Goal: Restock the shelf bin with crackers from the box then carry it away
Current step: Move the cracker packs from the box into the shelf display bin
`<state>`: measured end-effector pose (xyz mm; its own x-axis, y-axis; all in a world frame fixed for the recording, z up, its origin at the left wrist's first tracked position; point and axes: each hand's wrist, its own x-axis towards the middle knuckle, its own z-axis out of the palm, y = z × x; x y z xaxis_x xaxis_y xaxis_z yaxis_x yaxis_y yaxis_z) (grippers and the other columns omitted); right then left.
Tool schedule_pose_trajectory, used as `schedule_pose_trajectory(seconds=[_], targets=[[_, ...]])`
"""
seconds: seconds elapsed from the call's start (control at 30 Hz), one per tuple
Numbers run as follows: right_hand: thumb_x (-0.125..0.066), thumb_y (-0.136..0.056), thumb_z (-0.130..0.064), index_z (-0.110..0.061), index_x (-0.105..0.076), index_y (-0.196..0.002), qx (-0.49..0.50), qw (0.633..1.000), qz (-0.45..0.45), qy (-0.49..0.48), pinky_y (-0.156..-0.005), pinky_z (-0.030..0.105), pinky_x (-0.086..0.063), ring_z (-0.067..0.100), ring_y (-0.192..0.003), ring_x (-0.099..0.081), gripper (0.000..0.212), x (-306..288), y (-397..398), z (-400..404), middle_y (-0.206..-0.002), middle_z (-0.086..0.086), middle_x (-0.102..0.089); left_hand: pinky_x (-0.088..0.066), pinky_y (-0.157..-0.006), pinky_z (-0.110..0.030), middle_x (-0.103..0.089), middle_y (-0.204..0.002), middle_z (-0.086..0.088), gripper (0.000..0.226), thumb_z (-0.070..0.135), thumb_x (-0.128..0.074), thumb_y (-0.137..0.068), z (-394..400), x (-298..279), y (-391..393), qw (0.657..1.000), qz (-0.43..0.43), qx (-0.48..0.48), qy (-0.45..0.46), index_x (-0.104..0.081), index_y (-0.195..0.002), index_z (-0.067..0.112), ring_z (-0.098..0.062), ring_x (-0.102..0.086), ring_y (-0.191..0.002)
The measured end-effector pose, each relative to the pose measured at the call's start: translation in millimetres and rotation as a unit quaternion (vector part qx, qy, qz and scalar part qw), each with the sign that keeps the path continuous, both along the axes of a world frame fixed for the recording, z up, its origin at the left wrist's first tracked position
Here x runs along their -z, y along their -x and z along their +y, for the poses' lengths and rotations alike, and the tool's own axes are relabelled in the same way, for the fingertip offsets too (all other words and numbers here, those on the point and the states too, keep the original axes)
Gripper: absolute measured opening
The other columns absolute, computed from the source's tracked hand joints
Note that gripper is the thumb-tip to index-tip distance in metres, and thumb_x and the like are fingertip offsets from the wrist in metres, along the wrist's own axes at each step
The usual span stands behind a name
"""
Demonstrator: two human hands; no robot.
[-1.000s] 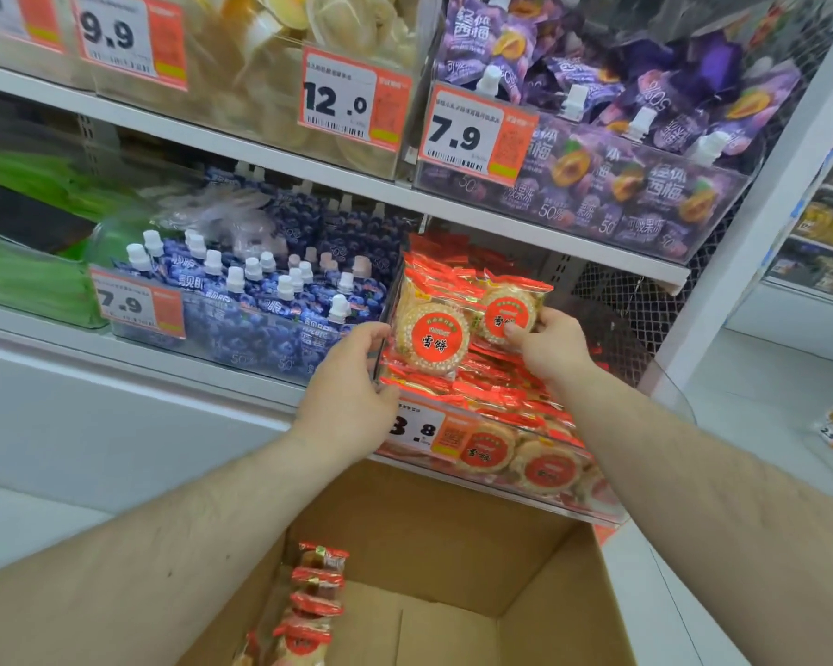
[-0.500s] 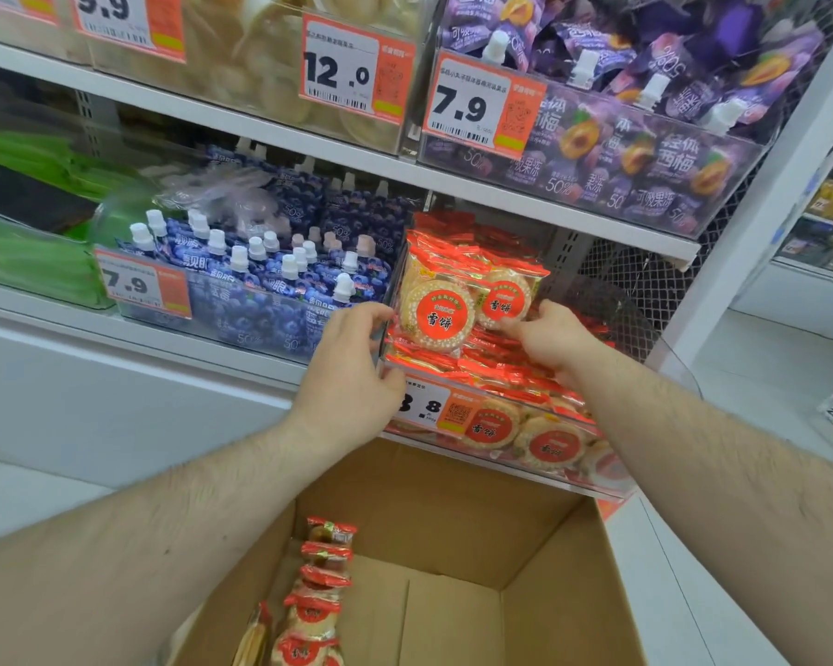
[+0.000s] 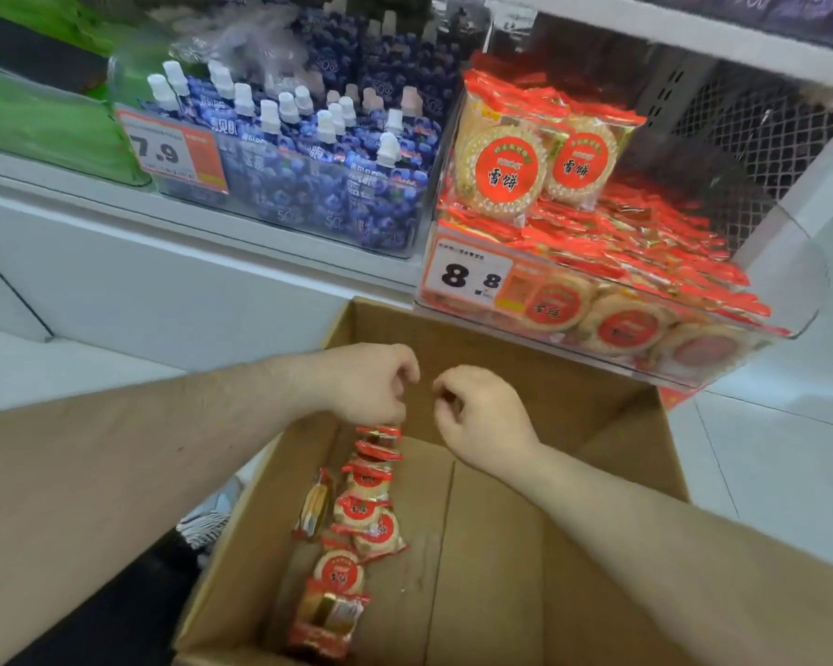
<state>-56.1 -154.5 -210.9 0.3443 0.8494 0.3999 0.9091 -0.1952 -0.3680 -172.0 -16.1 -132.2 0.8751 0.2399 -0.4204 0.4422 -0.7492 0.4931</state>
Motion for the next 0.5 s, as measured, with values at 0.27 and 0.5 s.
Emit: schedule_pose_trajectory(seconds=[0.27, 0.5], targets=[[-0.06, -0.087, -0.029, -0.009, -0.062, -0.112, 0.228, 0.783, 0.421, 0.397, -0.079, 0.026, -0.05, 0.024, -0.101, -0.062, 0.032, 158.5, 23.3, 21.8, -0.11, 0.01, -0.065, -0.052, -0.091, -0.042, -0.066, -0.111, 0.003, 0.04, 0.022, -0.061, -0.089, 24.6, 23.5, 8.3, 0.995, 0.093, 0.002, 0.023, -0.048, -0.127, 0.024, -0.019, -0.064, -0.101], [-0.077, -0.079, -0.035, -0.001, -0.062, -0.113, 0.3, 0.671, 0.573, 0.363, -0.078, 0.03, -0.058, 0.017, -0.084, -0.068, 0.051, 214.4, 42.0, 15.0, -0.103, 0.007, -0.071, -0.054, -0.088, -0.035, -0.066, -0.108, 0.008, 0.037, 0.022, -0.059, -0.091, 30.7, 35.3, 3.6, 0.996, 0.081, -0.027, 0.04, -0.048, -0.126, 0.028, -0.009, -0.062, -0.097]])
